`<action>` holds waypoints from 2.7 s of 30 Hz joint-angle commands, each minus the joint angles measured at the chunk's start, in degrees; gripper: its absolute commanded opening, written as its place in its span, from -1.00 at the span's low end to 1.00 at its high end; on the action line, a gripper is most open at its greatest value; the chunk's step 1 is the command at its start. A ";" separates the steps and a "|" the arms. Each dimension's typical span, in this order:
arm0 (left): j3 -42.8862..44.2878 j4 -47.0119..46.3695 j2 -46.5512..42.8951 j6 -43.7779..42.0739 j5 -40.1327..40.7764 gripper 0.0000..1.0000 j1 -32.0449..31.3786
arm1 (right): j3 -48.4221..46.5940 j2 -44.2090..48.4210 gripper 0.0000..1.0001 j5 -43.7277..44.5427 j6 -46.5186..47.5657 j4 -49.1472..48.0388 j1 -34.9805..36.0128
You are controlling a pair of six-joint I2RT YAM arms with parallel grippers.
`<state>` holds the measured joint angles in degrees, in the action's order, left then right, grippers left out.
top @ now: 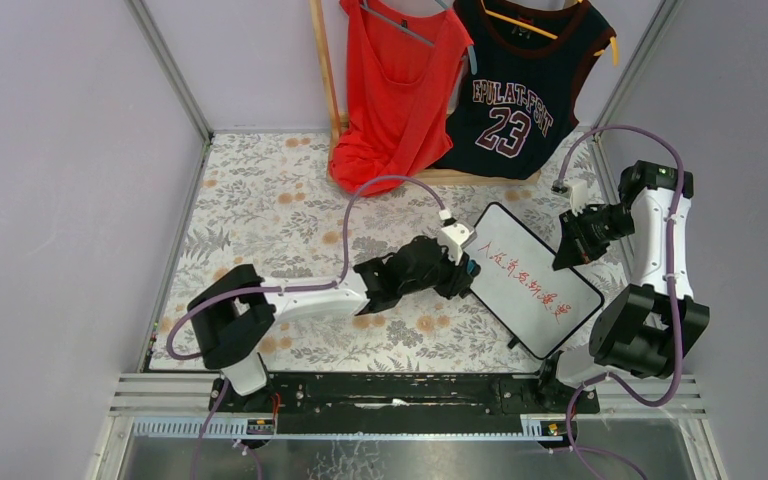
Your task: Erase the whiteboard
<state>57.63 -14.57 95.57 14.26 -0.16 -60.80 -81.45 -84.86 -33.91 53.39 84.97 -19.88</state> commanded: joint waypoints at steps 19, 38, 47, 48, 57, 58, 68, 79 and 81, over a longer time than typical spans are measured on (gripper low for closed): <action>17.32 -1.13 12.14 -9.32 4.88 -1.00 2.04 | 0.40 -0.81 -1.00 2.35 1.57 -0.32 0.27; 17.24 -6.13 15.65 -6.72 1.43 -1.00 8.01 | 1.22 -0.66 -1.00 1.39 2.06 -0.27 0.23; 15.51 -8.46 14.68 -4.49 0.29 -1.00 7.77 | 1.20 -0.92 -1.00 1.30 2.10 -0.28 0.22; 15.98 -8.42 14.98 -4.28 0.09 -1.00 7.67 | 1.26 -0.92 -1.00 1.30 2.10 -0.32 0.27; 21.55 -5.60 18.85 -5.09 1.37 -1.00 1.56 | 0.86 -0.98 -1.00 1.48 1.79 -0.30 0.27; 21.90 -5.56 19.20 -5.07 1.64 -1.00 0.72 | 0.87 -1.01 -1.00 1.41 1.81 -0.30 0.28; 26.13 -5.44 22.37 -4.50 2.33 -1.00 -6.13 | 1.18 -1.27 -1.00 1.00 1.73 -0.31 0.37; 21.20 -3.51 20.41 -7.51 7.12 -1.00 -0.58 | 1.79 -0.82 -1.00 0.76 2.07 -0.32 0.42; 20.85 -2.22 20.19 -8.81 8.32 -1.00 0.87 | 1.90 -0.88 -1.00 0.69 2.20 -0.27 0.45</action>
<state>80.84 -18.33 115.48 8.25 4.51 -64.16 -80.79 -85.67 -34.39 52.97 83.66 -20.40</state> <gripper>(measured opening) 0.247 0.039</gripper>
